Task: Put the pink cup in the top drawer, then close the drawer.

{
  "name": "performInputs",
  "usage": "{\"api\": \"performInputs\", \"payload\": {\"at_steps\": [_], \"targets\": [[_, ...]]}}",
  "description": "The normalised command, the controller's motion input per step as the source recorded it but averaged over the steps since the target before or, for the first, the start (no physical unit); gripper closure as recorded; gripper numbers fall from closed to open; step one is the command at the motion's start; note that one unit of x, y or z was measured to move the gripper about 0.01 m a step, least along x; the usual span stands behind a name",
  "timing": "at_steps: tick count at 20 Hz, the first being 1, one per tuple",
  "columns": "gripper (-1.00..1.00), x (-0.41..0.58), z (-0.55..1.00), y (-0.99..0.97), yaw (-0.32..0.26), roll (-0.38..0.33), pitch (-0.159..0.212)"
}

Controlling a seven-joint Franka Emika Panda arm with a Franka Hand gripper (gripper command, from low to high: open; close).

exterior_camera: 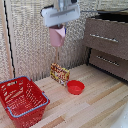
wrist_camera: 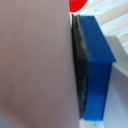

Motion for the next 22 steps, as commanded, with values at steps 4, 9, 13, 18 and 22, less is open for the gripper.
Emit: {"api": "performInputs", "payload": {"at_steps": [4,9,13,18,22], "targets": [[1.00,0.256,1.00,-0.62,-0.134,0.001,0.060],[1.00,0.209,0.96,-0.64,-0.161,0.001,0.111],[1.00,0.109,0.91,-0.66,-0.122,-0.002,0.112],[1.00,0.249,0.94,-0.68,-0.148,0.000,0.112],[1.00,0.333,0.99,-0.61,-0.170,0.000,0.089]]}}
